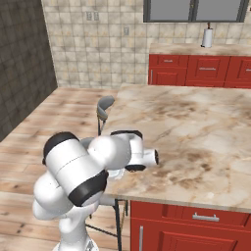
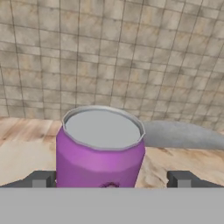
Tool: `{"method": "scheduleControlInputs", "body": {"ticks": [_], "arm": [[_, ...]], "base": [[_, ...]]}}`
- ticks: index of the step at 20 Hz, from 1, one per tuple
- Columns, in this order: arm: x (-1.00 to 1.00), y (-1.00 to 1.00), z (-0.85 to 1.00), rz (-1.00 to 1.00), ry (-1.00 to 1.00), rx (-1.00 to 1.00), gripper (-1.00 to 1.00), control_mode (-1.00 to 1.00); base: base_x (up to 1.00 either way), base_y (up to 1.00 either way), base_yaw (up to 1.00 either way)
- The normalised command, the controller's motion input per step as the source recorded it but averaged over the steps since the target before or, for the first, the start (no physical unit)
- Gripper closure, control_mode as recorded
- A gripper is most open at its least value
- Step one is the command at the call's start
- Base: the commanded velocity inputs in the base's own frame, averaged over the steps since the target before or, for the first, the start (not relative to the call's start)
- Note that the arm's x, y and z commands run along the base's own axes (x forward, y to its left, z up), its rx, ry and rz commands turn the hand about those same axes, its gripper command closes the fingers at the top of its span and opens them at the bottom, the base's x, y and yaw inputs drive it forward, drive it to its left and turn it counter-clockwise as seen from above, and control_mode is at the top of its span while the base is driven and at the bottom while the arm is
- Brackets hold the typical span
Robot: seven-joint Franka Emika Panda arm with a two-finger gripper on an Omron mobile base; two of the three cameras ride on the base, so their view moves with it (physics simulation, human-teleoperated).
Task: Four empty soda cans are scattered around the kitchen. Gather all the cans and cluster them next to the stove for recycling.
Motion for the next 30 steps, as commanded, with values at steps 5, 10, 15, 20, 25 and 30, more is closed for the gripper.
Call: {"method": "scheduleControlInputs", "body": {"ticks": [5,10,15,20,25,30], "arm": [[0.00,0.15,-0.03,-0.01,0.03,0.00,-1.00,-1.00],[-0.04,0.15,-0.06,-0.01,0.03,0.00,-1.00,-1.00],[0.00,0.17,-0.04,-0.01,0.03,0.00,-1.00,-1.00],[-0.04,0.04,0.00,-0.02,0.00,0.00,-1.00,-1.00],[-0.04,0.00,0.00,-0.01,0.00,0.00,1.00,-1.00],[0.00,0.02,0.00,0.00,0.00,0.00,1.00,-1.00]], "base": [[0.00,0.00,0.00],[0.00,0.00,0.00],[0.00,0.00,0.00],[0.00,0.00,0.00],[0.00,0.00,0.00],[0.00,0.00,0.00]]}}
